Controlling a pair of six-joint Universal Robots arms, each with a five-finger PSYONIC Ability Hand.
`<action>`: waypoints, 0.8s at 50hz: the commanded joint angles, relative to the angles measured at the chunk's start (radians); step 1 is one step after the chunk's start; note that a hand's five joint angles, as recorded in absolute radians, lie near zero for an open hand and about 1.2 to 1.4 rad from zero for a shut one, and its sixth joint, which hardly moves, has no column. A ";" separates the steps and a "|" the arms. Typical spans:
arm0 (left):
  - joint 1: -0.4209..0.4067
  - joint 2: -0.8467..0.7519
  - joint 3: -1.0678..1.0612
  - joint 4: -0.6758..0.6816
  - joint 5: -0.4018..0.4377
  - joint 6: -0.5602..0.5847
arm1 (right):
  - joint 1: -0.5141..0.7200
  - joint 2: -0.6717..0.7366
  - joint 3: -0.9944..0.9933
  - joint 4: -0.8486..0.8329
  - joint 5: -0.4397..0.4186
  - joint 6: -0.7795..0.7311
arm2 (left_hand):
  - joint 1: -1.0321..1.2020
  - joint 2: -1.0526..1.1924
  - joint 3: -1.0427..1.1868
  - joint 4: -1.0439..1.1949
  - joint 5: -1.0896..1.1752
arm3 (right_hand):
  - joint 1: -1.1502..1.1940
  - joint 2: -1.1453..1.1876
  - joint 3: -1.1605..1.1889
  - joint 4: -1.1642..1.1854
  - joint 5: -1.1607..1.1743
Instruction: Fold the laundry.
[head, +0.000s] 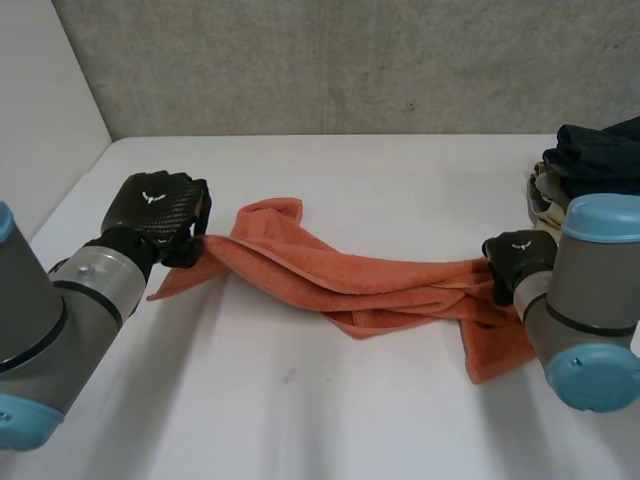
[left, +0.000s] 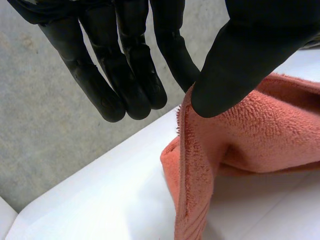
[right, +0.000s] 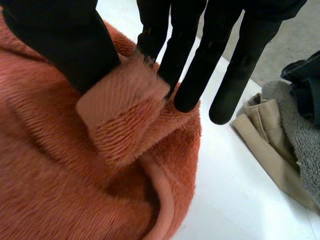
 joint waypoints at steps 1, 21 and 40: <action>0.019 -0.121 0.088 0.008 -0.002 0.010 | -0.033 0.023 -0.135 -0.008 -0.056 -0.009 | 0.232 0.200 0.208 0.203 0.237 | 0.257 0.223 0.230 0.227 0.242; 0.050 -0.353 1.050 0.229 -0.166 0.113 | -0.097 0.123 -0.969 -0.488 -0.145 0.018 | 0.232 0.200 0.208 0.203 0.237 | 0.257 0.223 0.230 0.227 0.242; 0.099 -0.164 0.161 0.339 -0.072 0.087 | -0.124 -0.049 -0.232 -0.378 -0.280 0.048 | 0.232 0.200 0.208 0.203 0.237 | 0.257 0.223 0.230 0.227 0.242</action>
